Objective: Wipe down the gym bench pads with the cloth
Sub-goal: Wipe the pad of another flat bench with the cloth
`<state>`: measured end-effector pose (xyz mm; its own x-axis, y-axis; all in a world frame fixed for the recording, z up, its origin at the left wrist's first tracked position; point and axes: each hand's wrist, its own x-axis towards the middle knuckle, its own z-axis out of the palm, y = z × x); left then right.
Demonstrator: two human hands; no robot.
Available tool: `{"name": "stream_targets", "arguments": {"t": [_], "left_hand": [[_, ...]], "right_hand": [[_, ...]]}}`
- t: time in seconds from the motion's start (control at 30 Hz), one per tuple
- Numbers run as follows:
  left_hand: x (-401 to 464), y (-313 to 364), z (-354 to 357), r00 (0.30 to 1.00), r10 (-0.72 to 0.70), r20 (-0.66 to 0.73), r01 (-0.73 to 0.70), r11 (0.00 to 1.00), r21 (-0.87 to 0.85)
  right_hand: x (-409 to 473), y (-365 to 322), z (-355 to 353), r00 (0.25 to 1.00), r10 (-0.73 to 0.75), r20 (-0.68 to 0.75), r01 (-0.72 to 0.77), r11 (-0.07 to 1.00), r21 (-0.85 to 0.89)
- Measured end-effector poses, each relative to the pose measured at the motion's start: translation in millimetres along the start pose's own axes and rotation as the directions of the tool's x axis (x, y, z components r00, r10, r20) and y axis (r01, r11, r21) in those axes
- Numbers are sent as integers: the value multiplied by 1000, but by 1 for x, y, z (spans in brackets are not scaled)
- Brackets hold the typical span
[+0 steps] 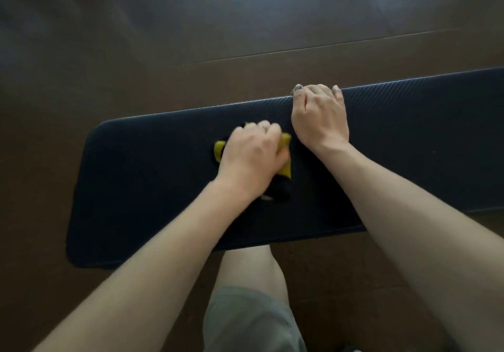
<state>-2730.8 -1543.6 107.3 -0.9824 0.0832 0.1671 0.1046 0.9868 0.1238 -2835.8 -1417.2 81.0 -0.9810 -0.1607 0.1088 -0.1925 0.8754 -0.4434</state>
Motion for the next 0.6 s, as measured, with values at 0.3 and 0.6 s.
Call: {"name": "stream_targets", "arguments": {"t": [0.3,0.6], "left_hand": [[-40,7,0,993,66,-101,-75,993,-92],[-122,2,-20,999,12,-45,-17,995,-95]], "right_hand": [[-8,-2,-2,998,-66,17,67,995,-70],[-80,22,-34,958,-152,244,184,976,-114]]}}
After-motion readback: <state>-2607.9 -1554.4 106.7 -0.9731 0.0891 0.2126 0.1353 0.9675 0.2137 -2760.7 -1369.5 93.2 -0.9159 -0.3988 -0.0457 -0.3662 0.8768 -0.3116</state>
